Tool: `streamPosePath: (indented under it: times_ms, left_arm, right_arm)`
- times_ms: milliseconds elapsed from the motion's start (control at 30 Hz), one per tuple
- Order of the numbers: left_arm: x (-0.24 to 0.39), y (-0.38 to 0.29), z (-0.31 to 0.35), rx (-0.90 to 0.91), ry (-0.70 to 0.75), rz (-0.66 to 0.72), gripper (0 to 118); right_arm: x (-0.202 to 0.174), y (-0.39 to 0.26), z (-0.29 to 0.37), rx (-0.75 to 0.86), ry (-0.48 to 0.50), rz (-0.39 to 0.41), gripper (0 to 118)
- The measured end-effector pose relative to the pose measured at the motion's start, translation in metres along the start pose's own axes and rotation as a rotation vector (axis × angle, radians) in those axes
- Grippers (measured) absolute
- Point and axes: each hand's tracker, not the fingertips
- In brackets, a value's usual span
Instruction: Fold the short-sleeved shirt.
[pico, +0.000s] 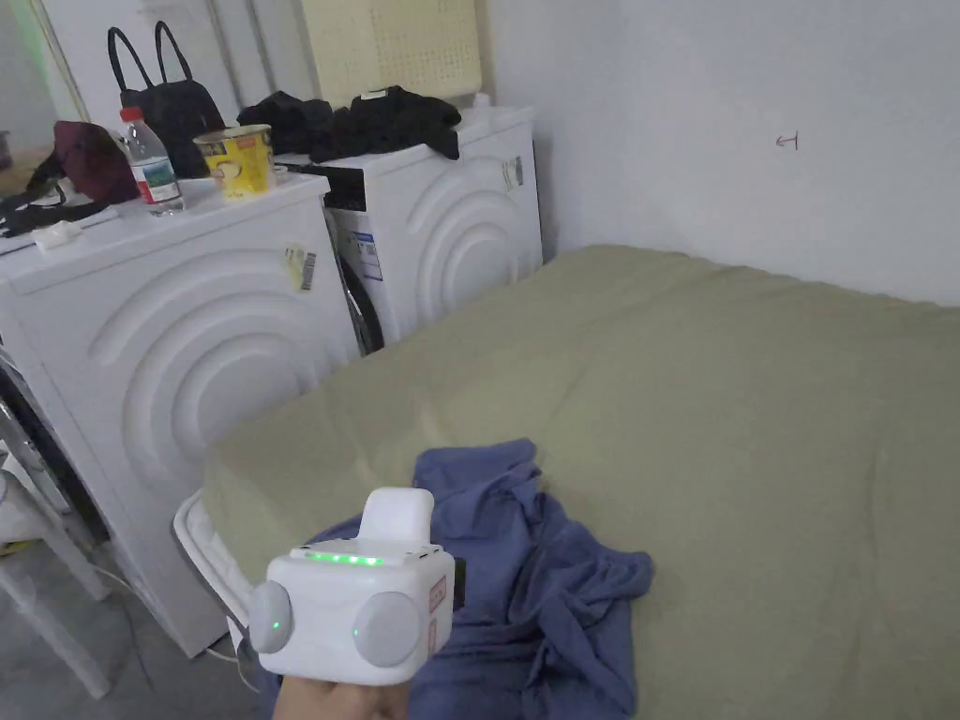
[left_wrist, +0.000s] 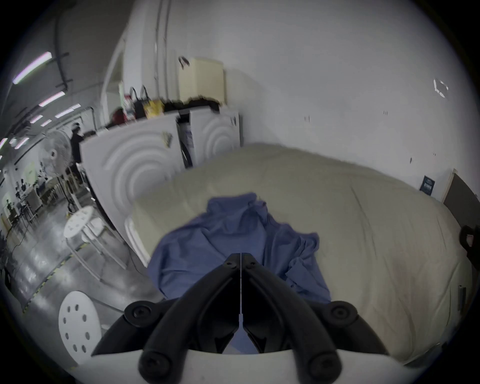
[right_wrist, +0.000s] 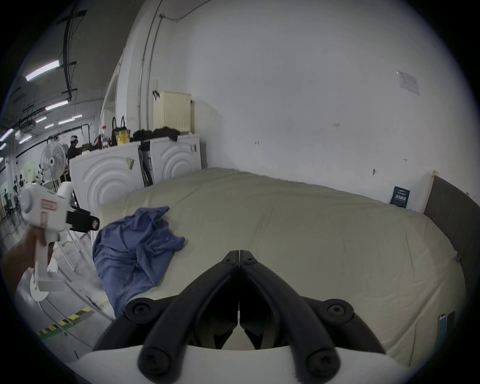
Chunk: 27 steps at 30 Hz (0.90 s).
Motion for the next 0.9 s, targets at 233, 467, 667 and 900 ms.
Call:
streamPosePath:
  times_ms: [233,467,667,900]
  left_arm:
    - [0.0,-0.014,-0.1,-0.283,-0.098,-0.007,118]
    - [0.022,-0.043,-0.125,-0.316,-0.103,-0.125,116]
    - [0.024,-0.014,-0.1,-0.269,-0.073,-0.149,1]
    - [0.056,0.031,-0.038,-0.19,-0.162,-0.133,1]
  right_arm:
    - [-0.001,-0.021,-0.033,-0.104,0.022,0.007,0]
    - [0.004,-0.034,-0.04,-0.166,0.029,-0.013,0]
    - [0.024,-0.037,-0.015,-0.163,0.008,-0.014,0]
    - [0.065,-0.044,0.039,-0.14,-0.078,-0.056,0]
